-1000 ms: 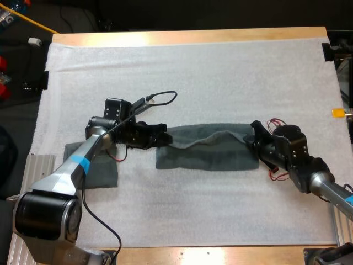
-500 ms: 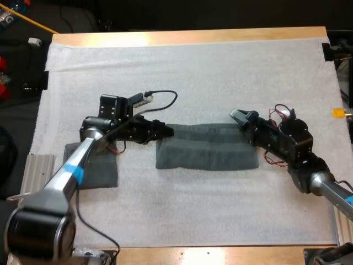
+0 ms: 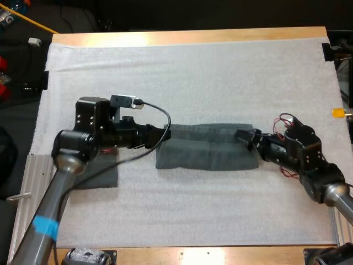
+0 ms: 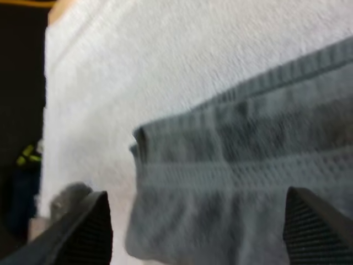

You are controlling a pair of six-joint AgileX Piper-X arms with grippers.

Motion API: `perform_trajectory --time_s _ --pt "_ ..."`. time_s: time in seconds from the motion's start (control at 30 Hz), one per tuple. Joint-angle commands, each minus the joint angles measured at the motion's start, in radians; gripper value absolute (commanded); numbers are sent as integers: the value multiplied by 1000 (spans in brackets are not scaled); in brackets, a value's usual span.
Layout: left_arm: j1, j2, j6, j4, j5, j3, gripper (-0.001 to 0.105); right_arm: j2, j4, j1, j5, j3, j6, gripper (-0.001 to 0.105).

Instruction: Pick towel from pile, fold and stack

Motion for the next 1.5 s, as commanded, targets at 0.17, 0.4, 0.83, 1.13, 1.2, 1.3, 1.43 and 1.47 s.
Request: perform_trajectory --time_s 0.17,0.4,0.83,1.13,1.2,1.3,1.43,1.47 --pt "2 -127 26 117 -14 -5 68 -112 201 -6 61 -5 -119 64" --pt "2 -275 64 240 -108 -5 68 -183 356 -6 113 -7 -180 64" --pt "2 -431 64 378 -110 -5 68 -132 583 -59 264 -145 -392 64" --pt "2 -443 64 445 -110 -5 68 44 560 -219 27 -145 -522 64" --pt "2 -443 64 450 -110 -5 68 81 536 -229 -29 -145 -539 64" --pt "2 -443 64 463 -110 -5 68 140 493 -226 -77 -145 -547 64" --pt "2 -443 64 475 -110 -5 67 231 431 -226 -149 -145 -530 64" --pt "2 -443 64 475 -110 -5 67 241 424 -226 -153 -145 -527 64"
